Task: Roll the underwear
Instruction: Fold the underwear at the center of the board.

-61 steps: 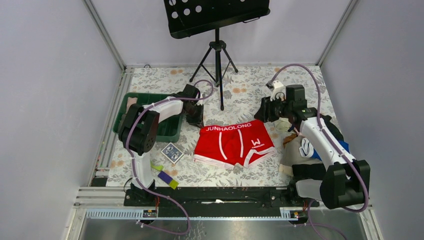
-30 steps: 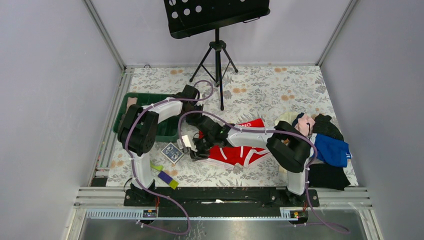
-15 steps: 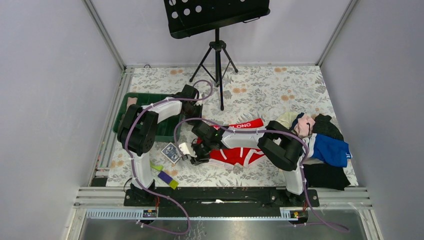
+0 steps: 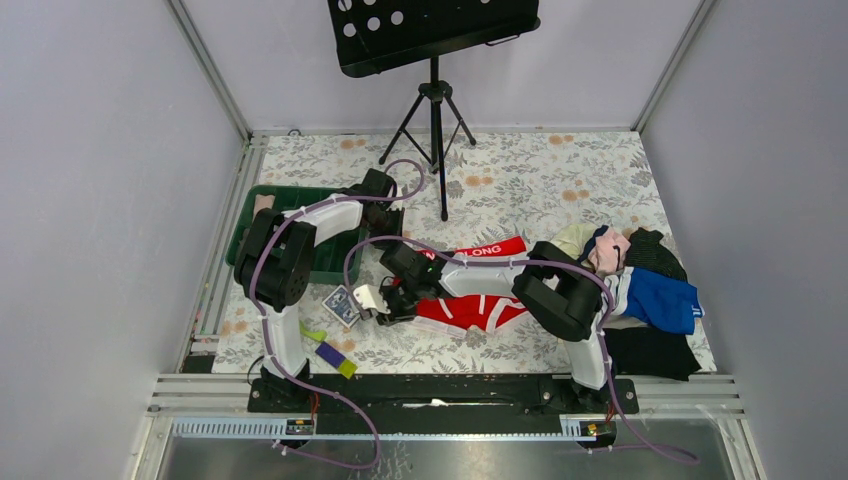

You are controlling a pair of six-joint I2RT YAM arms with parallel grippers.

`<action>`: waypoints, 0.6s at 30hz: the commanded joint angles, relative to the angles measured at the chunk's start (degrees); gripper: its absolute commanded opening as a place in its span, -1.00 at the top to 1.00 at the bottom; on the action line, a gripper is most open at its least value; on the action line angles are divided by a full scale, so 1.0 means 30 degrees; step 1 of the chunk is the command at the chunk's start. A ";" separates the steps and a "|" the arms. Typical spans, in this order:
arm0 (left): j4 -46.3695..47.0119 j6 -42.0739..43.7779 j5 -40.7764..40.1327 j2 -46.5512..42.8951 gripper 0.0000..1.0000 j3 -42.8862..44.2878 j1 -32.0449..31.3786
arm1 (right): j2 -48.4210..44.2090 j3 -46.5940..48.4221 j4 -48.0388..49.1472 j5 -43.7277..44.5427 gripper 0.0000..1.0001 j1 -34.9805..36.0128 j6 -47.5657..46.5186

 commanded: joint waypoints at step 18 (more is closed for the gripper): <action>-0.0765 0.0405 -0.0168 -0.0454 1.00 0.0191 0.0584 | 0.0703 0.0429 0.1787 0.2333 1.00 0.0234 0.1906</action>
